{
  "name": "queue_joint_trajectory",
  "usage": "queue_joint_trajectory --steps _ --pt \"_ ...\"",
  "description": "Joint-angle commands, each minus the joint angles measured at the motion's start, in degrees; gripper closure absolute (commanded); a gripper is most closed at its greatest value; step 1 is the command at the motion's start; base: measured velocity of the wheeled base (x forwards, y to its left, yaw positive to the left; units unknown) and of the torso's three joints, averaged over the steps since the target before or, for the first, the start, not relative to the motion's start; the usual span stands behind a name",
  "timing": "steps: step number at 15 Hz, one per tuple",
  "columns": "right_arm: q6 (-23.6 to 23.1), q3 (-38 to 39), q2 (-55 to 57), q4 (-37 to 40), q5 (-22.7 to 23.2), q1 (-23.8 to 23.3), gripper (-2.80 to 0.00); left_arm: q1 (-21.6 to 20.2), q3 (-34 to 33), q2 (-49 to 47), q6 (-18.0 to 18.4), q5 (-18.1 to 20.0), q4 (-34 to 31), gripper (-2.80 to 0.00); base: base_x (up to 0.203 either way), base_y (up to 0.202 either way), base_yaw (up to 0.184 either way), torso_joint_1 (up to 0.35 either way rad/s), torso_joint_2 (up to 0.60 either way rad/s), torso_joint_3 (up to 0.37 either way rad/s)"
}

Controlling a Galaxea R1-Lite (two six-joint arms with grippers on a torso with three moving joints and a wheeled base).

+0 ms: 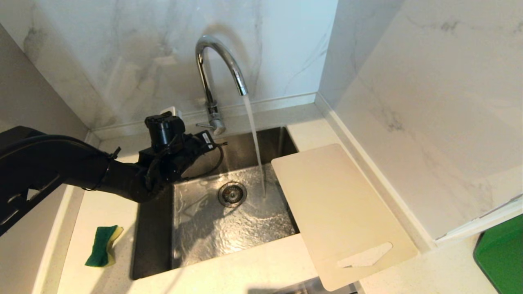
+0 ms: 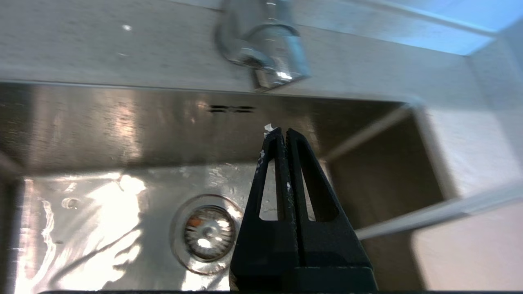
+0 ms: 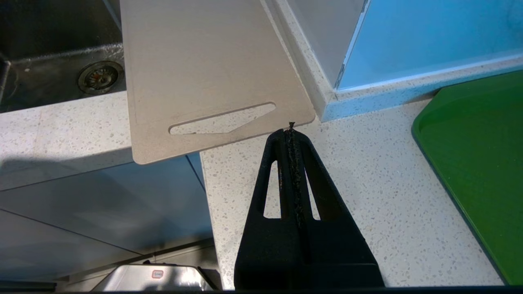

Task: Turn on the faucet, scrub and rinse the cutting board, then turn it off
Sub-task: Turn off the tap

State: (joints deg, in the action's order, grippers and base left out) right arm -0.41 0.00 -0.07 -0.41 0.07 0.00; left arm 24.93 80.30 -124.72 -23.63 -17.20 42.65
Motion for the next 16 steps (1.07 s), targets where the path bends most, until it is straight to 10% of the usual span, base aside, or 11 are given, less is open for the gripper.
queue_joint_trajectory --steps 1,16 --pt "0.0 0.1 0.1 0.0 0.0 0.0 0.0 -0.9 1.7 -1.8 0.8 -0.2 0.2 0.0 0.0 0.0 0.0 0.0 0.0 0.0" --pt "0.0 0.1 0.1 0.0 0.1 0.0 0.0 -5.2 11.6 -7.9 3.4 -0.8 -0.1 0.0 0.0 0.0 0.0 0.0 0.0 0.0"
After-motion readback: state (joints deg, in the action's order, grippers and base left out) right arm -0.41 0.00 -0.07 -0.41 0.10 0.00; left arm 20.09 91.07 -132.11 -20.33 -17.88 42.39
